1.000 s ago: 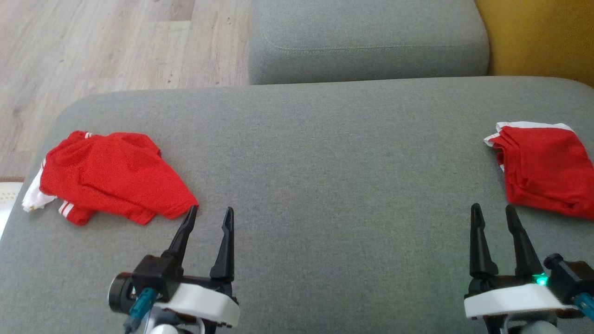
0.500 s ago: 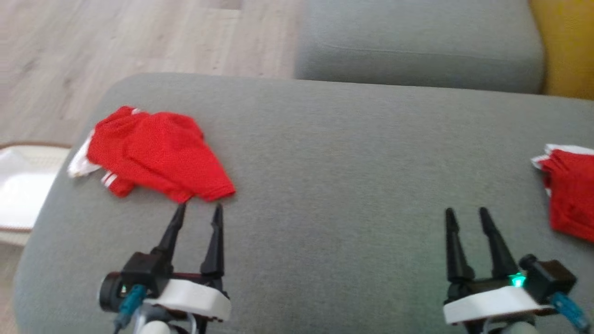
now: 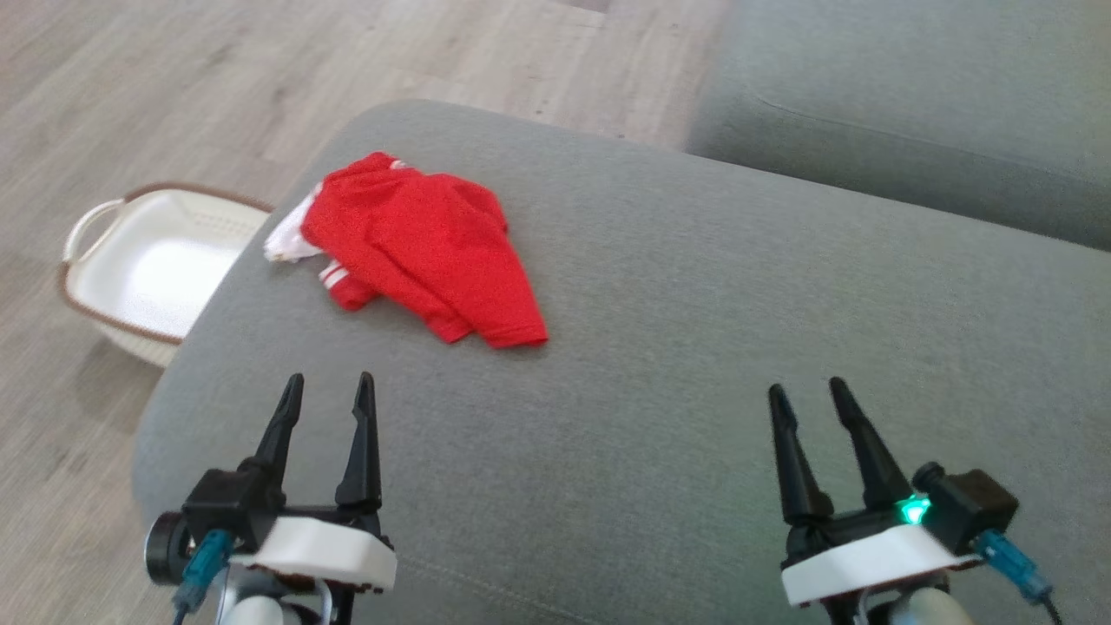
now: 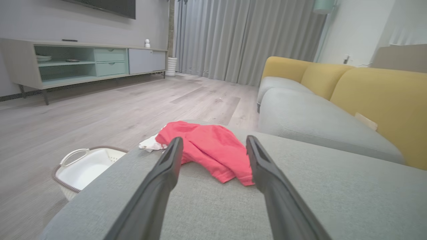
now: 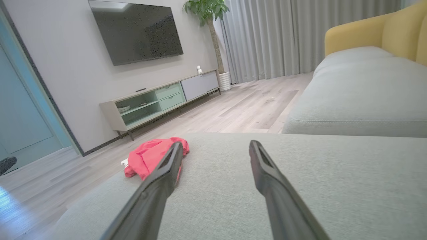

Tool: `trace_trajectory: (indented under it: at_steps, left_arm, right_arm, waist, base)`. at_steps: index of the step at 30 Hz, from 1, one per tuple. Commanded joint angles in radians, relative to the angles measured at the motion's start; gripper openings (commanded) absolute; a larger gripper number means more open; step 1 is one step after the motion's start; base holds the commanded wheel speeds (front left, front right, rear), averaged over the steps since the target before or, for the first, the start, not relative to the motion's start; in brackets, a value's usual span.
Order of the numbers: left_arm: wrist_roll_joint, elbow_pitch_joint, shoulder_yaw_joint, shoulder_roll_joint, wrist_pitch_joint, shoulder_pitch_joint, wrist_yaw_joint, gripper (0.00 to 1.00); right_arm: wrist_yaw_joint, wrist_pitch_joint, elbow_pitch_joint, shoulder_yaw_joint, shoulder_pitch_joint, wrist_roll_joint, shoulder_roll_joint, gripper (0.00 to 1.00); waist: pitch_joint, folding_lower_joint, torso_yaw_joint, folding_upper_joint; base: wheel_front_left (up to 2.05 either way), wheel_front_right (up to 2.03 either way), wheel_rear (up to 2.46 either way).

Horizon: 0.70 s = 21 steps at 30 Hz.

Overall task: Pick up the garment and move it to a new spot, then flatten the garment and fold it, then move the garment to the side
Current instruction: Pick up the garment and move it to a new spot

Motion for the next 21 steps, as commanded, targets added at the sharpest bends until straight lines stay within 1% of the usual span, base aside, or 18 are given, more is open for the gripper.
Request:
trace_trajectory:
  at_steps: [1,5,11,15,19,21]
  left_arm:
    - [0.012,-0.032,0.037,-0.001,-0.012,-0.054,-0.001,1.00]
    - [0.016,-0.026,0.041,-0.001,-0.012,-0.051,-0.006,1.00]
    - [0.018,-0.026,0.053,-0.001,-0.012,-0.052,-0.010,1.00]
    - [0.017,-0.028,0.063,-0.001,-0.012,-0.052,-0.011,1.00]
    - [0.012,-0.033,0.085,-0.001,-0.012,-0.070,-0.015,1.00]
    - [0.005,-0.049,0.118,-0.001,-0.012,-0.102,-0.016,1.00]
  right_arm:
    - [-0.001,-0.011,-0.026,0.029,-0.045,0.000,-0.005,1.00]
    - [-0.001,-0.011,-0.019,0.032,-0.044,-0.001,-0.005,1.00]
    - [-0.001,-0.011,-0.020,0.031,-0.049,0.008,-0.005,1.00]
    - [-0.001,-0.011,-0.021,0.032,-0.046,0.006,-0.005,1.00]
    - [-0.001,-0.011,-0.026,0.023,-0.058,-0.005,-0.005,1.00]
    - [-0.001,-0.011,-0.025,0.035,-0.085,-0.050,-0.005,1.00]
  waist:
    - [-0.002,0.0000,0.025,0.0000]
    - [-0.005,0.0000,0.060,0.0000]
    - [0.000,0.0000,0.085,0.0000]
    - [0.010,0.0000,0.088,0.0000]
    - [0.048,0.0000,0.077,0.0000]
    - [0.086,0.0000,0.063,0.0000]
  base:
    - [0.00,0.00,0.00]
    - [0.00,0.00,0.00]
    - [0.00,0.00,0.00]
    - [0.00,0.00,0.00]
    - [0.00,0.00,0.00]
    - [0.00,0.00,0.00]
